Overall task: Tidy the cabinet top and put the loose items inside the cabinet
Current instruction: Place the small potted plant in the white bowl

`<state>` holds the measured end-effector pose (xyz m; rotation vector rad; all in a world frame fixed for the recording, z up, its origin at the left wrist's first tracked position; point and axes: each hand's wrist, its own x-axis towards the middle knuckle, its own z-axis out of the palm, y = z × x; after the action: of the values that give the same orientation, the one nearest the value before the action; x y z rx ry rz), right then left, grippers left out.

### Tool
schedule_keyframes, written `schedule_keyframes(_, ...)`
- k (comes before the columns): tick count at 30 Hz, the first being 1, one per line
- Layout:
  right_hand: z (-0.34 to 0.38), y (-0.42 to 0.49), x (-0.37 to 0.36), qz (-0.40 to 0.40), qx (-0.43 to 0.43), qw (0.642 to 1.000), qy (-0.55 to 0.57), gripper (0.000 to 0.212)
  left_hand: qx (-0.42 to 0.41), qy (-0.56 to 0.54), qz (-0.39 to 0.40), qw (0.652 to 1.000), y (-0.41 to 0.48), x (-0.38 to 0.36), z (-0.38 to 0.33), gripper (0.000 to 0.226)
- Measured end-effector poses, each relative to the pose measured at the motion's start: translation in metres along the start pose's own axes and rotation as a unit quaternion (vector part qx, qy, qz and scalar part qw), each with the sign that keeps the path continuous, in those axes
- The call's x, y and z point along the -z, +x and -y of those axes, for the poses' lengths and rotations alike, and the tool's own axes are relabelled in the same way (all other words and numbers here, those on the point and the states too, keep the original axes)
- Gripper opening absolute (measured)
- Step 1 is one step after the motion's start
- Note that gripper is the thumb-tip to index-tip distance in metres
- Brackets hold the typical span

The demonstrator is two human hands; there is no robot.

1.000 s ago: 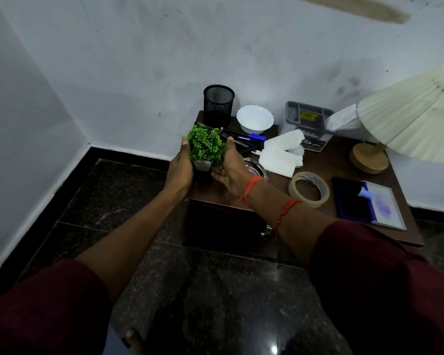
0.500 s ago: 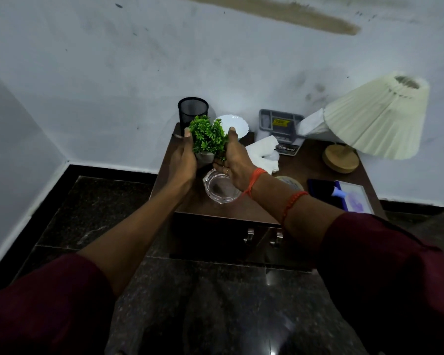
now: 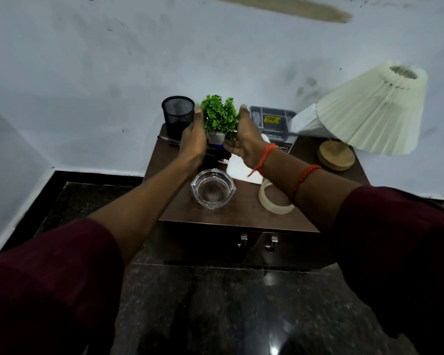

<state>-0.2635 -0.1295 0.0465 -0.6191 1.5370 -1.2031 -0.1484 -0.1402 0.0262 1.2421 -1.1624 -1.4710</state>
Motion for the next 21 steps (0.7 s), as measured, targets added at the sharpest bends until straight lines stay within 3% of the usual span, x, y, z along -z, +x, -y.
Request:
schedule_keyframes(3,0.008,0.011,0.002,0.011,-0.001,1.000,0.001,0.068,-0.005,-0.012,0.011,1.000,0.016,-0.006,-0.006,0.050)
schedule_keyframes(8,0.014,0.032,0.003,0.029,0.004,0.999,0.030,0.068,-0.002,0.003,0.011,1.000,0.037,-0.017,-0.007,0.054)
schedule_keyframes(12,0.012,0.050,0.002,0.040,0.002,0.997,0.060,0.068,0.007,0.028,0.023,0.999,0.045,-0.025,-0.011,0.073)
schedule_keyframes(21,0.004,0.069,-0.001,0.053,-0.002,0.994,0.097,0.065,0.039,0.023,0.032,0.998,0.060,-0.032,-0.012,0.069)
